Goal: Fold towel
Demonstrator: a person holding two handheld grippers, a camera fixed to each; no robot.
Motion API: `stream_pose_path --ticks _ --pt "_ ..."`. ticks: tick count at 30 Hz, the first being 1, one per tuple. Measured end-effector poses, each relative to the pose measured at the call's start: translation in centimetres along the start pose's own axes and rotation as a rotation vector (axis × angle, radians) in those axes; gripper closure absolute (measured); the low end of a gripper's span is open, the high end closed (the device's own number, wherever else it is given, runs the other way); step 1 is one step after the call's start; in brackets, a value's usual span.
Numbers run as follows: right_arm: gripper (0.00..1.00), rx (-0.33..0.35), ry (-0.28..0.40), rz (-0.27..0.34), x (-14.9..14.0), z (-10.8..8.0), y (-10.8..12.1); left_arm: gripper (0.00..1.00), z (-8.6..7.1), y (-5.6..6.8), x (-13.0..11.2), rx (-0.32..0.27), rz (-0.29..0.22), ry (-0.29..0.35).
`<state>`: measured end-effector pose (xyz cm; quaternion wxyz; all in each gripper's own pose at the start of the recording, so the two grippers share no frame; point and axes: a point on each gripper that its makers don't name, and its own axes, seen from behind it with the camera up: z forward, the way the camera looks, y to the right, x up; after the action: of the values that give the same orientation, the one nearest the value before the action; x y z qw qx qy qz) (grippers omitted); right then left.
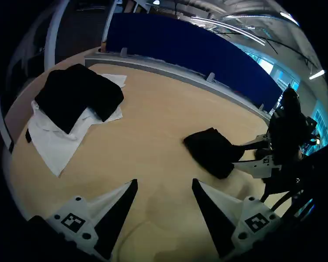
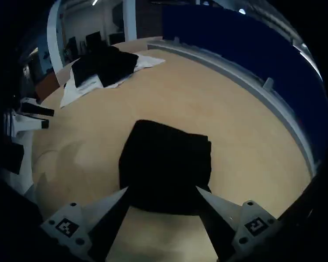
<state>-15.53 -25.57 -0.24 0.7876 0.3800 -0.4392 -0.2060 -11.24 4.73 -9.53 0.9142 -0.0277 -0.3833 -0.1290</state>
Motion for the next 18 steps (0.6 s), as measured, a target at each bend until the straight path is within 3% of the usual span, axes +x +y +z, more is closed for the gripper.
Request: stream_pose_path --ticks 6,9,18 --pt "0.01 0.002 -0.036 0.007 -2.0 1.5 0.2 0.08 -0.1 0.0 -0.1 0.000 0.002 0.000" --pt "0.01 -0.001 -0.024 0.012 -1.5 1.4 0.2 0.08 -0.2 -0.1 -0.1 0.003 0.002 0.000" --pt "0.01 -0.052 0.102 0.090 2.2 -2.0 -0.8 0.08 -0.3 0.2 -0.1 -0.004 -0.002 0.002"
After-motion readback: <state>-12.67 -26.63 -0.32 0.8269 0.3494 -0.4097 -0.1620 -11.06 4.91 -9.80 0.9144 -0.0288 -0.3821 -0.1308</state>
